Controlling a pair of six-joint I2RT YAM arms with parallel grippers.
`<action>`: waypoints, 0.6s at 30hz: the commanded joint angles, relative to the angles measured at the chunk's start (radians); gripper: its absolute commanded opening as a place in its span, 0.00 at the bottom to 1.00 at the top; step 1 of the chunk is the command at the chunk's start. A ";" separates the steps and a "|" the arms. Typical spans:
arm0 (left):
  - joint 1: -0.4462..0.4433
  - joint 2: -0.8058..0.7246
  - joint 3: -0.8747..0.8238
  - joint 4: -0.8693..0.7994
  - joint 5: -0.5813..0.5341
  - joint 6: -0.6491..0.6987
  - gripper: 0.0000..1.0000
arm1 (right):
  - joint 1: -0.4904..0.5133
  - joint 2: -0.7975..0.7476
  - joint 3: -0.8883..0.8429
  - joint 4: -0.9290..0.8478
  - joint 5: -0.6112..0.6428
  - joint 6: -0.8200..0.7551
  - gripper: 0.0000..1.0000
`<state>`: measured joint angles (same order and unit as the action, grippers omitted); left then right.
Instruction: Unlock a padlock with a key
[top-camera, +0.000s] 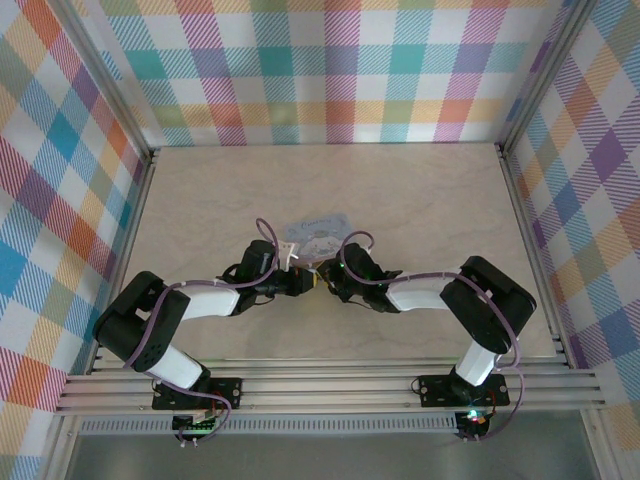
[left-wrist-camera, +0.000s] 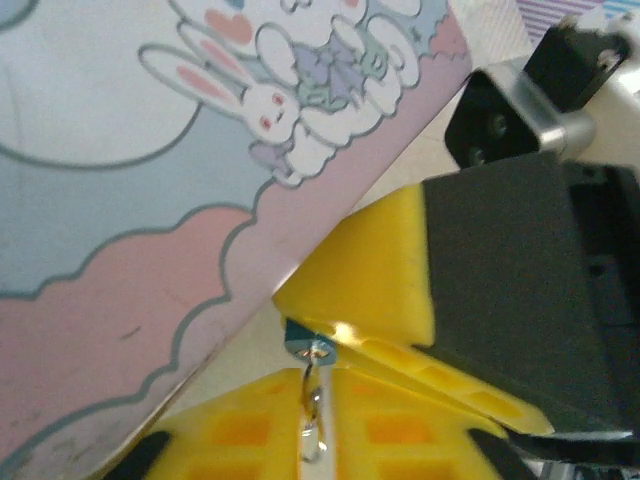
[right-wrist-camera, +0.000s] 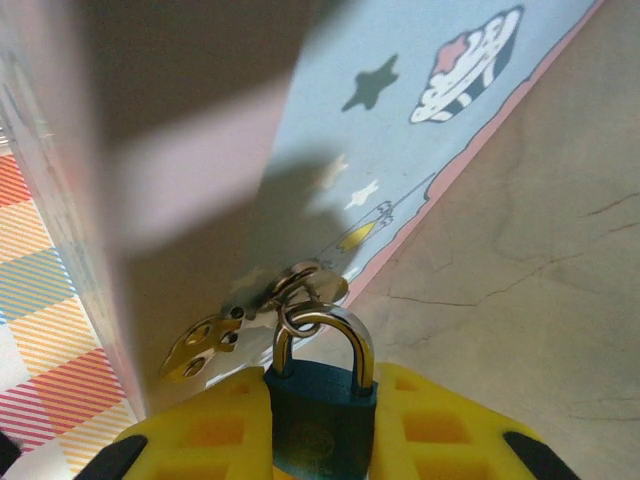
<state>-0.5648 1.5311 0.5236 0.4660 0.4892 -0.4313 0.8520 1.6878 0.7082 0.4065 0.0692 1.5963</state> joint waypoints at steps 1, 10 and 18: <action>-0.009 -0.036 0.036 -0.002 0.011 -0.019 0.23 | -0.008 0.004 -0.023 0.036 -0.003 0.033 0.00; 0.019 -0.069 0.073 -0.150 -0.024 -0.166 0.37 | -0.028 0.001 -0.035 0.030 -0.020 0.061 0.00; 0.055 -0.119 -0.015 -0.132 0.031 -0.479 0.34 | -0.052 0.017 -0.011 0.046 -0.089 0.028 0.00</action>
<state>-0.5171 1.4387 0.5545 0.3180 0.4862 -0.7471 0.8124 1.6882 0.6880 0.4297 0.0235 1.6260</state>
